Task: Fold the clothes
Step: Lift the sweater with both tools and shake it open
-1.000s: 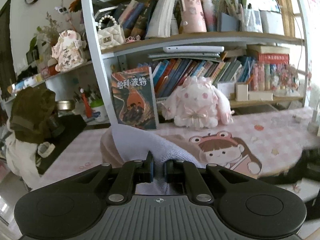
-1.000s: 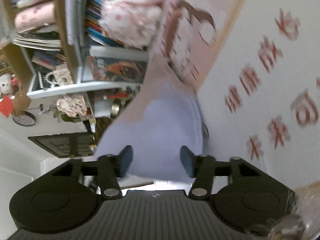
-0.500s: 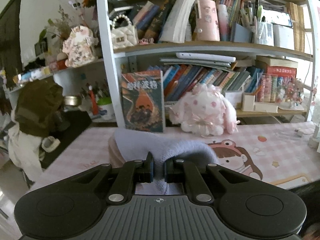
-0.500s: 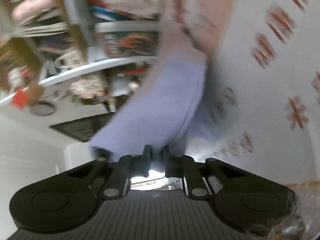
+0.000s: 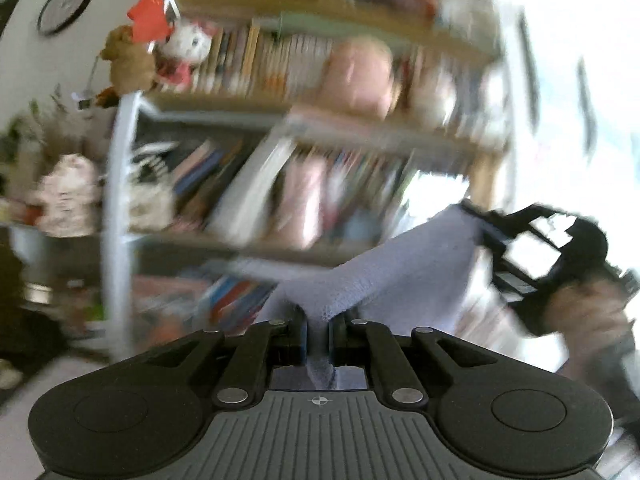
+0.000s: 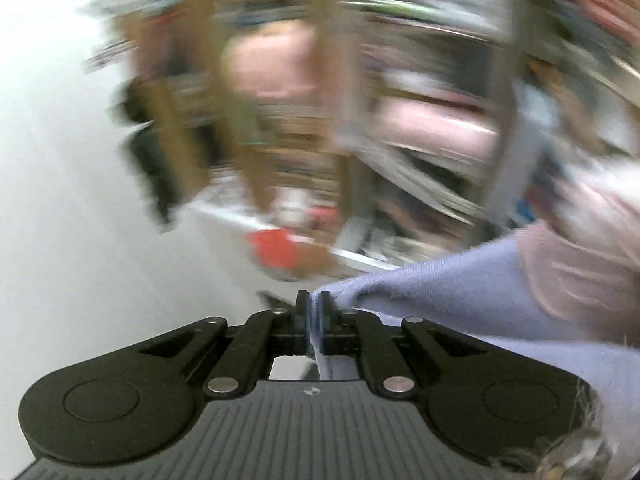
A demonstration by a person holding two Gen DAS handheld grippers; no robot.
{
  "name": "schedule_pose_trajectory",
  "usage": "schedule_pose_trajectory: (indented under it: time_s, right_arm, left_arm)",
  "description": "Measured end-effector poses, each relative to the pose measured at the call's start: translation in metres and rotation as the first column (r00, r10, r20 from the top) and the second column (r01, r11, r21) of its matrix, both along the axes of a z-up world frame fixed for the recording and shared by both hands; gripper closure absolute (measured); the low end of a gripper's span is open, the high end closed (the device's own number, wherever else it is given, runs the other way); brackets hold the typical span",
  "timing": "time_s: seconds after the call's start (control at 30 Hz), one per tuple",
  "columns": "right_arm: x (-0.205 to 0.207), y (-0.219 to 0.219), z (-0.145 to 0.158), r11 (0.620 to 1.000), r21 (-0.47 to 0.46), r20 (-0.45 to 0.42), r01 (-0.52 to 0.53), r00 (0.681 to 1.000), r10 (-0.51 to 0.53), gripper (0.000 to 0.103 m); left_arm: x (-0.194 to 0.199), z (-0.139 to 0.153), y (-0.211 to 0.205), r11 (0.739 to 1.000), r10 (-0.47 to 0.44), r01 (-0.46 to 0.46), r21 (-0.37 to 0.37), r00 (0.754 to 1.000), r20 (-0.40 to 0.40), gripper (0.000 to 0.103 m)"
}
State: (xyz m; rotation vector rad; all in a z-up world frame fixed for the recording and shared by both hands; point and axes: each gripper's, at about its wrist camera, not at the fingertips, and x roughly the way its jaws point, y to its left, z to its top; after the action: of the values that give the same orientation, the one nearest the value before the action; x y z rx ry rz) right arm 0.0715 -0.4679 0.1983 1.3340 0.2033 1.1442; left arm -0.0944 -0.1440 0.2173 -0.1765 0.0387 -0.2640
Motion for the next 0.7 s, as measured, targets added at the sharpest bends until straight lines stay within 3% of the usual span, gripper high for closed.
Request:
schedule_pose_trajectory:
  time_s: [0.07, 0.13, 0.2, 0.27, 0.37, 0.47, 0.57, 0.7]
  right_arm:
    - [0.0, 0.004, 0.048, 1.0, 0.003, 0.137, 0.005, 0.991, -0.005, 0.1]
    - [0.002, 0.015, 0.081, 1.0, -0.017, 0.21, -0.006, 0.978, 0.01, 0.1]
    - [0.01, 0.036, 0.086, 0.997, -0.082, 0.191, -0.011, 0.981, 0.026, 0.1]
    - [0.021, 0.061, 0.077, 0.987, -0.159, 0.147, -0.016, 0.988, 0.04, 0.1]
    - [0.047, 0.105, 0.023, 0.948, -0.31, -0.029, -0.069, 0.998, 0.063, 0.1]
    - [0.068, 0.147, -0.043, 0.878, -0.459, -0.222, -0.134, 0.974, 0.032, 0.1]
    - [0.081, 0.186, -0.091, 0.79, -0.584, -0.329, -0.187, 0.944, -0.019, 0.1]
    - [0.094, 0.231, -0.106, 0.726, -0.661, -0.304, -0.188, 0.952, -0.03, 0.1]
  left_arm:
    - [-0.007, 0.015, 0.013, 0.991, -0.09, 0.096, -0.095, 0.994, 0.069, 0.095]
    - [-0.006, 0.017, 0.03, 0.974, -0.138, 0.149, -0.169, 0.988, 0.07, 0.095]
    - [-0.002, 0.013, 0.046, 0.958, -0.17, 0.176, -0.228, 0.984, 0.049, 0.095]
    - [0.008, -0.011, 0.06, 0.969, -0.135, 0.123, -0.215, 0.99, -0.042, 0.095]
    - [0.035, -0.074, 0.083, 0.981, -0.071, 0.017, -0.194, 0.959, -0.273, 0.095]
    - [0.058, -0.139, 0.103, 0.994, 0.033, -0.079, -0.078, 0.877, -0.479, 0.095]
    - [0.073, -0.175, 0.119, 0.993, 0.111, -0.119, 0.023, 0.815, -0.569, 0.095]
    - [0.092, -0.188, 0.144, 0.988, 0.154, -0.125, 0.091, 0.789, -0.595, 0.095]
